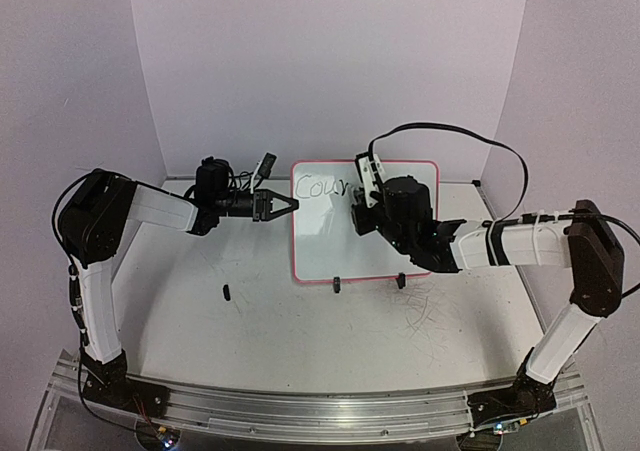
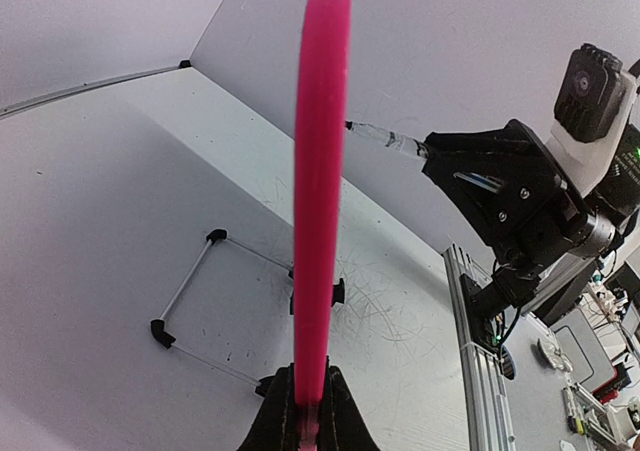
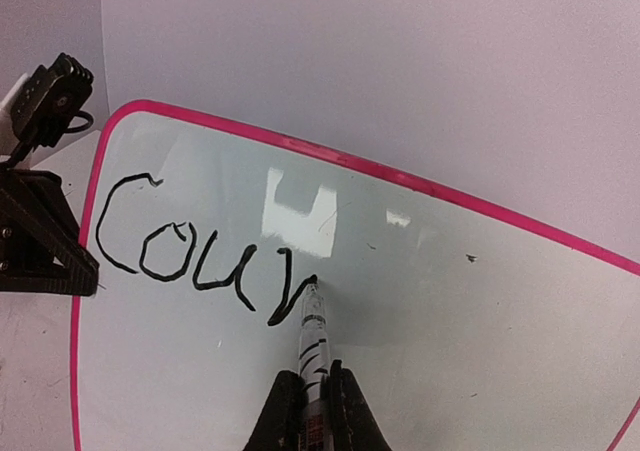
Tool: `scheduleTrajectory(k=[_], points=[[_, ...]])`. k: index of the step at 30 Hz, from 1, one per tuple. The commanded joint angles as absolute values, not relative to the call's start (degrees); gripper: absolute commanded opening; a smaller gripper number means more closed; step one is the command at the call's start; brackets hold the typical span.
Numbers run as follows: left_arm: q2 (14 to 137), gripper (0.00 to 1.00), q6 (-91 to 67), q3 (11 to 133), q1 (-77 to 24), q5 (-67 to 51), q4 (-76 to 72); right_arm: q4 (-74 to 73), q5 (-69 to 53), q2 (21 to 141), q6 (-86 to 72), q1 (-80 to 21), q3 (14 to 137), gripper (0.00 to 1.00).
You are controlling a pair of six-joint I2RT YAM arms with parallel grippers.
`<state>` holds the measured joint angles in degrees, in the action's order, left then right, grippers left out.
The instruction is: Write a sentence on the whiteboard
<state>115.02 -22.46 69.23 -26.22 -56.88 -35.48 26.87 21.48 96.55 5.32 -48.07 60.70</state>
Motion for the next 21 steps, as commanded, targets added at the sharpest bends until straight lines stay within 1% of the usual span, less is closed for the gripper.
scheduleTrajectory(k=[1, 7, 9, 21], points=[[111.78, 0.0, -22.24, 69.81, -27.16, -59.43, -35.65, 28.32, 25.28, 96.61, 4.37, -47.6, 62.53, 0.0], [111.86, 0.0, -22.15, 69.83, -27.16, -59.43, -35.67, 31.3, 17.44, 89.97, 4.9, -47.56, 56.28, 0.0], [111.94, 0.0, -22.23, 69.87, -27.15, -59.42, -35.65, 31.34, 16.51, 89.58, 4.84, -47.16, 55.85, 0.0], [111.64, 0.0, -22.22, 69.74, -27.16, -59.46, -35.6, 30.44, 20.97, 92.48, 3.69, -46.01, 57.67, 0.0]])
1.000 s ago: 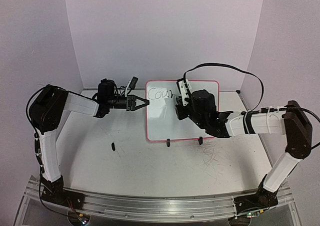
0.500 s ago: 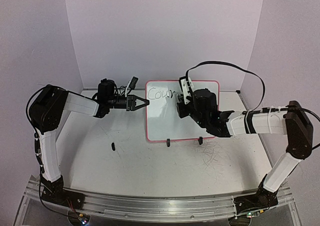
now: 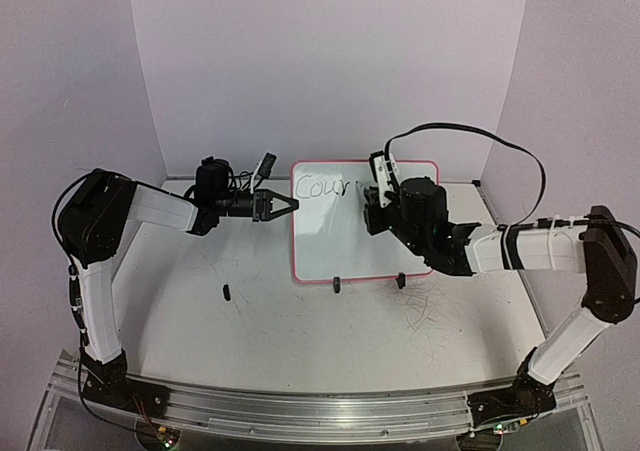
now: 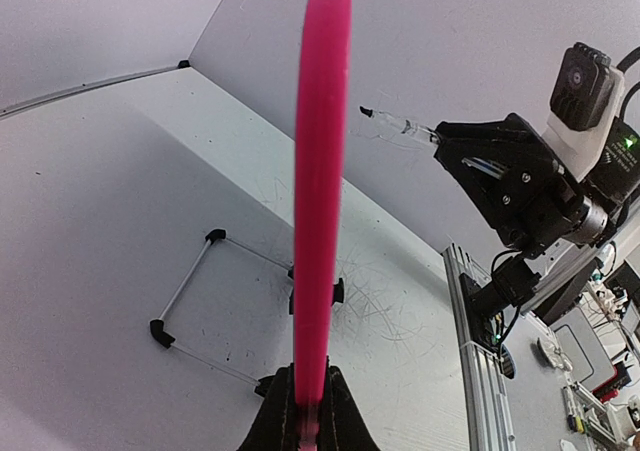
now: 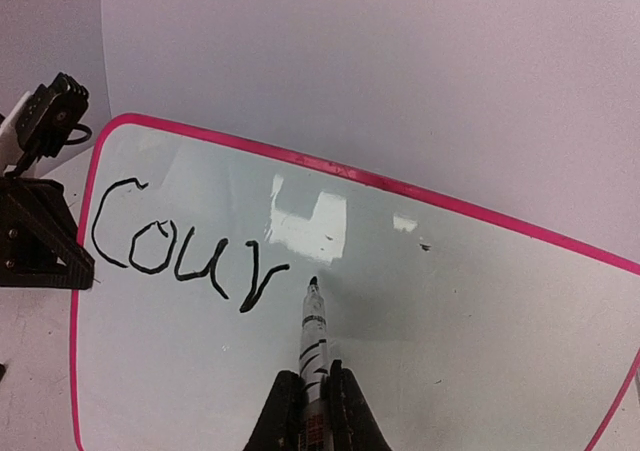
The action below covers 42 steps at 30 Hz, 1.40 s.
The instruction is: Write a sentence on the whiteboard
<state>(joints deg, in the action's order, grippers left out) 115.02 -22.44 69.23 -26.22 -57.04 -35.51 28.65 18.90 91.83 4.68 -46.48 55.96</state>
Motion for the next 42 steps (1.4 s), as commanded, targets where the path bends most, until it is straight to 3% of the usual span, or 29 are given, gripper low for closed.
scheduleTrajectory(k=[1, 24, 42], points=[[111.66, 0.0, -22.16, 69.71, -27.16, -59.43, -35.62, 30.48, 21.05, 92.68, 3.65, -45.99, 57.83, 0.0], [111.81, 0.0, -22.14, 69.84, -27.16, -59.52, -35.63, 29.06, 18.42, 96.65, 4.81, -45.81, 61.2, 0.0], [112.04, 0.0, -22.23, 69.88, -27.16, -59.65, -35.62, 26.83, 18.44, 92.97, 2.34, -46.13, 55.7, 0.0]])
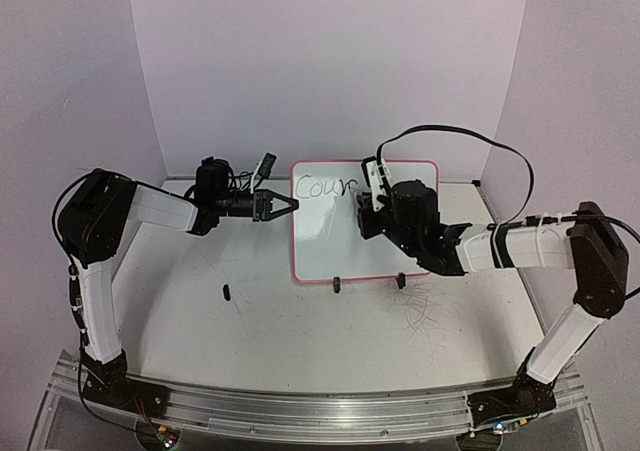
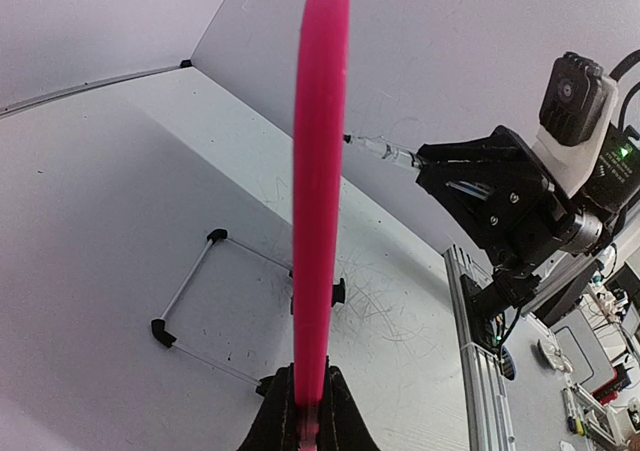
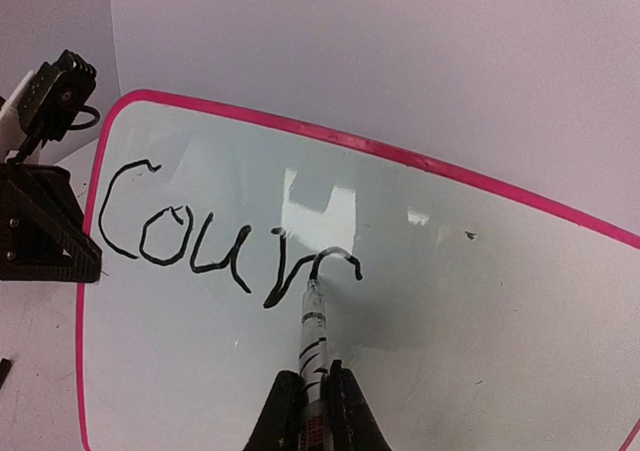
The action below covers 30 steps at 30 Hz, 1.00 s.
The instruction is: Write a sentence on the whiteboard
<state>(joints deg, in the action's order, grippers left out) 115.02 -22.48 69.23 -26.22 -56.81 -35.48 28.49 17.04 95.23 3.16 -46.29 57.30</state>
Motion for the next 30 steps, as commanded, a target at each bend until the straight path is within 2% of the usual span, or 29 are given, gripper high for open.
scheduleTrajectory(k=[1, 18, 30], points=[[112.0, 0.0, -22.22, 69.9, -27.16, -59.69, -35.65, 26.8, 18.61, 92.75, 2.4, -46.1, 55.6, 0.0], [111.89, 0.0, -22.24, 69.87, -27.16, -59.82, -35.68, 28.79, 24.11, 93.87, 3.58, -45.72, 59.16, 0.0], [111.84, 0.0, -22.14, 69.87, -27.16, -59.82, -35.67, 28.86, 22.14, 94.71, 4.16, -45.7, 59.95, 0.0]])
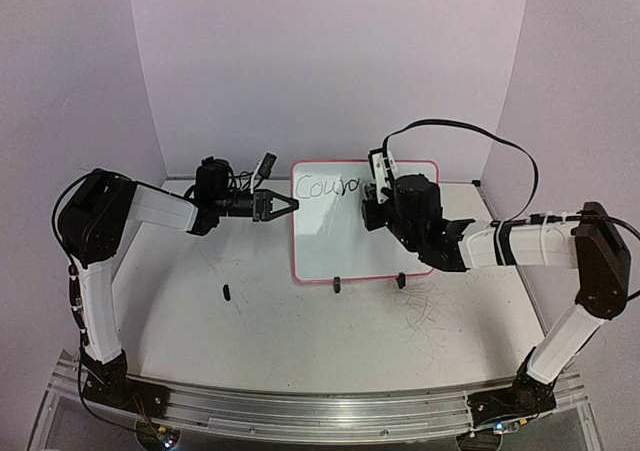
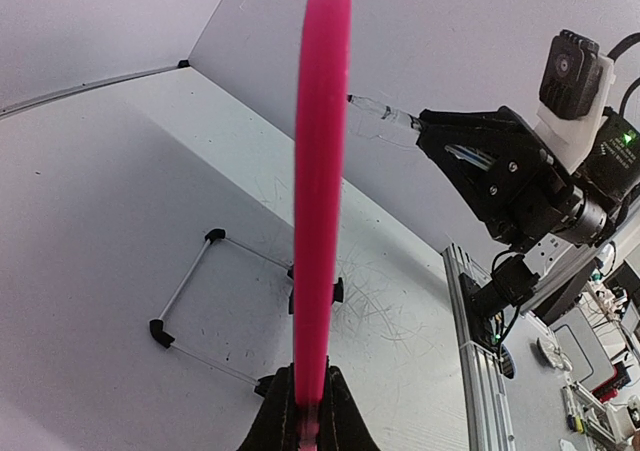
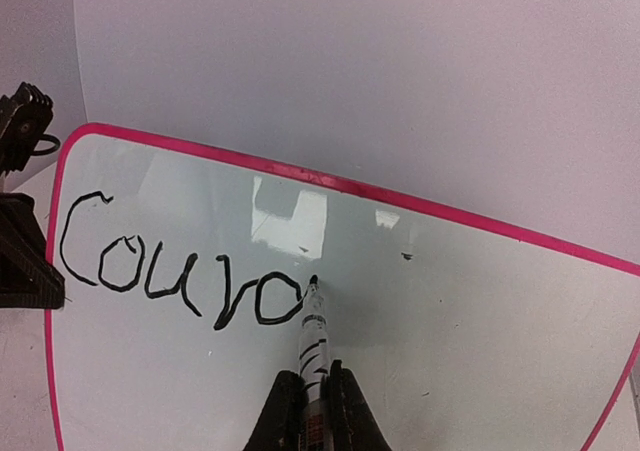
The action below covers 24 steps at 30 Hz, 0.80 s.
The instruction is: Write a sentence on the whiteboard
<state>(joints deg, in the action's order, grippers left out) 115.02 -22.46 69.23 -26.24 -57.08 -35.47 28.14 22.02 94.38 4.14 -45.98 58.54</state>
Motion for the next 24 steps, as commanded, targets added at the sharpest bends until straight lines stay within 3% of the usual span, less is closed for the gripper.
scheduleTrajectory(k=[1, 24], points=[[111.82, 0.0, -22.15, 69.88, -27.16, -59.8, -35.67, 28.71, 21.85, 94.58, 3.88, -45.71, 59.56, 0.0], [111.89, 0.0, -22.23, 69.88, -27.16, -59.76, -35.64, 26.89, 22.34, 89.55, 2.08, -45.96, 54.91, 0.0]])
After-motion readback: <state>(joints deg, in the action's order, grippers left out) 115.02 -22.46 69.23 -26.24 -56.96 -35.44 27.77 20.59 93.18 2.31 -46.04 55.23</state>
